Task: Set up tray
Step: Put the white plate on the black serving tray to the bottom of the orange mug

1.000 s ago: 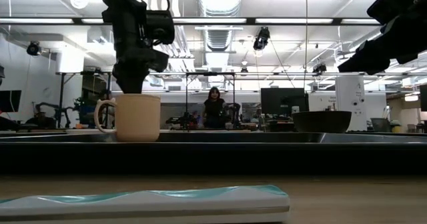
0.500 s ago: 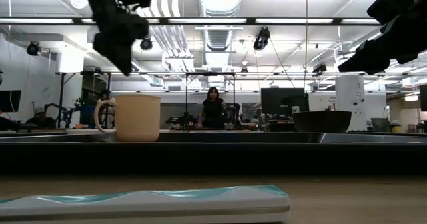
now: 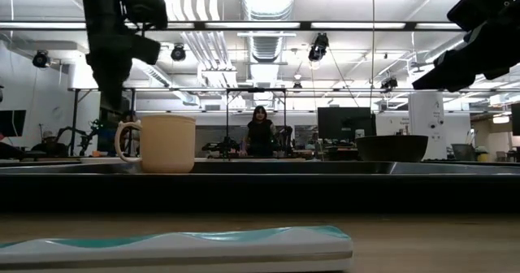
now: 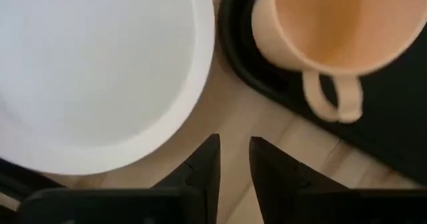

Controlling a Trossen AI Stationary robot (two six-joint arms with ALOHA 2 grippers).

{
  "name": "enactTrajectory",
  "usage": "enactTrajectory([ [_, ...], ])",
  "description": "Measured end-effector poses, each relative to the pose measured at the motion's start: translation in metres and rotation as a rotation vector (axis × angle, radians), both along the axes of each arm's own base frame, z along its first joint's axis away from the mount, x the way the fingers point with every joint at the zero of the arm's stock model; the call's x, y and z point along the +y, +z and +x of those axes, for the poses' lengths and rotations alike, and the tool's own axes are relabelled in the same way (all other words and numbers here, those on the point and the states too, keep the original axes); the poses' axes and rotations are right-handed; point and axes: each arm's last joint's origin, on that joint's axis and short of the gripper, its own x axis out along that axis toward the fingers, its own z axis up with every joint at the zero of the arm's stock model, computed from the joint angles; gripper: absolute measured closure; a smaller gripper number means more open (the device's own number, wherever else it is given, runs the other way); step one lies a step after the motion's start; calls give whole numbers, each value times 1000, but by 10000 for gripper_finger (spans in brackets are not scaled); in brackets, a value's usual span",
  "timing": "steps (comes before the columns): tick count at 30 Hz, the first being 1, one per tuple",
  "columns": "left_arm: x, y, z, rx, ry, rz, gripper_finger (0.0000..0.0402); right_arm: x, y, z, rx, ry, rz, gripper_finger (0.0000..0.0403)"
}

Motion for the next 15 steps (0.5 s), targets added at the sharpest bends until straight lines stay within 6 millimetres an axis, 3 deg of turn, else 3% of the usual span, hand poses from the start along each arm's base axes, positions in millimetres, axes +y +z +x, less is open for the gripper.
enactTrajectory([
  [4,-2,-10,-2,19,-70,-31,323,0,0,0,2,-5,18,154],
  [11,-1,-12,-4,52,-251,33,246,0,-1,0,2,-12,34,154],
  [15,6,-9,0,40,-176,158,215,0,-1,0,1,-16,42,154],
])
